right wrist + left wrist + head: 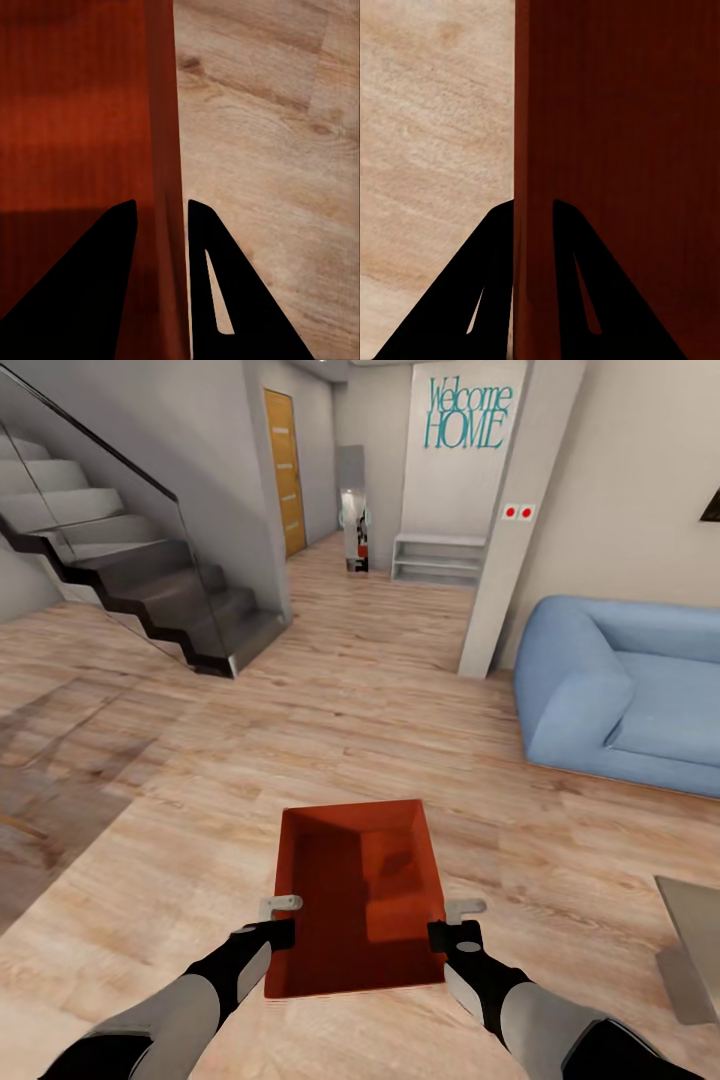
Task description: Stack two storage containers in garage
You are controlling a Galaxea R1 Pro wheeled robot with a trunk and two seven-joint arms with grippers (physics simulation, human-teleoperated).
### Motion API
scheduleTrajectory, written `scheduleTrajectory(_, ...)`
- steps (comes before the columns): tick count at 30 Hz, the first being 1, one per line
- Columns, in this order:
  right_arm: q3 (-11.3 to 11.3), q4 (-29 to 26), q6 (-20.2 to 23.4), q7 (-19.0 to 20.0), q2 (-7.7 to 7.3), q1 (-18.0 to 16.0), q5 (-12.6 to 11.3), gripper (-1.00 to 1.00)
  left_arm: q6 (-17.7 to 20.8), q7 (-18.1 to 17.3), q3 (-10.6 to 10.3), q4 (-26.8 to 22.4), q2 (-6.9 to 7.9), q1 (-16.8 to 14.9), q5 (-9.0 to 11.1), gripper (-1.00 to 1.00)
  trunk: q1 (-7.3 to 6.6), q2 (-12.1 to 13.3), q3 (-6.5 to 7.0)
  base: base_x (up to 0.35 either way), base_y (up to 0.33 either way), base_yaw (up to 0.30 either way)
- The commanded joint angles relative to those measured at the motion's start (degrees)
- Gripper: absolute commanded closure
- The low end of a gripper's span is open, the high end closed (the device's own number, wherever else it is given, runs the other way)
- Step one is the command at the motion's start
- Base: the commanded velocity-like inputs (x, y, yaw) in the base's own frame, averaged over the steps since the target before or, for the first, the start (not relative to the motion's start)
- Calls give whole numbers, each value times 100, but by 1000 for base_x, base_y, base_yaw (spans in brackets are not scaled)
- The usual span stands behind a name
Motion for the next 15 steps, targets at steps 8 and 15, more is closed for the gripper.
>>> scheduleTrajectory(8,-231,7,-45,-41,-7,-9,-30,100,39,64,-143,-3,55,5,-42,100,3,-3,-4,323,0,0)
scheduleTrajectory(15,-230,7,-45,-43,-7,-9,-30,100,39,61,-143,-1,55,5,-42,100,3,-3,-4,323,0,0)
